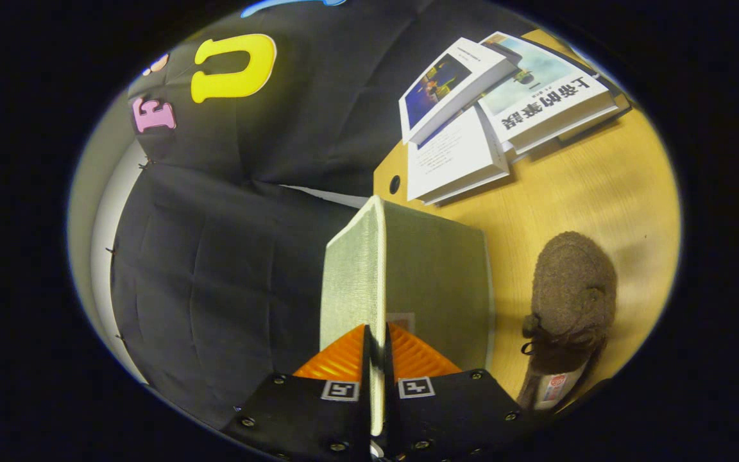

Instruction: Open the storage box then place both shoes into the box .Put the left shoe in first, then the right shoe, with the right side of both shoes facing outward in a uniform manner.

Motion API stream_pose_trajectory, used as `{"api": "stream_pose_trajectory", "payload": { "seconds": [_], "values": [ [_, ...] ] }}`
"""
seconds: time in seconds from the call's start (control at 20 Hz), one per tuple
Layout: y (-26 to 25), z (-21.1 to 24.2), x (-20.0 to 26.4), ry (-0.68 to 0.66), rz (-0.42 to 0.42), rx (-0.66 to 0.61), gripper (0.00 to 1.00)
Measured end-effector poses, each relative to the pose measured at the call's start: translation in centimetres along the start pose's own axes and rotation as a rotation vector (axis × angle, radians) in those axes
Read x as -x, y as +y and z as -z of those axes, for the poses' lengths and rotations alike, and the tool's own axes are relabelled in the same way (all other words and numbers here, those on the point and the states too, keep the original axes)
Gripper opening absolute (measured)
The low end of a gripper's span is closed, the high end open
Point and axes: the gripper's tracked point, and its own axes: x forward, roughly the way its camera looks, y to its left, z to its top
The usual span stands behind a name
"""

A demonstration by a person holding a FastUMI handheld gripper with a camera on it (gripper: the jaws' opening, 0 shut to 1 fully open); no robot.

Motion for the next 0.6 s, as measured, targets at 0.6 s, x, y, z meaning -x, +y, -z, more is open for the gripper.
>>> {"api": "stream_pose_trajectory", "payload": {
  "seconds": [0.6],
  "values": [
    [11.3, -0.4, 0.3, 0.003, -0.062, 0.190, 0.07]
  ]
}}
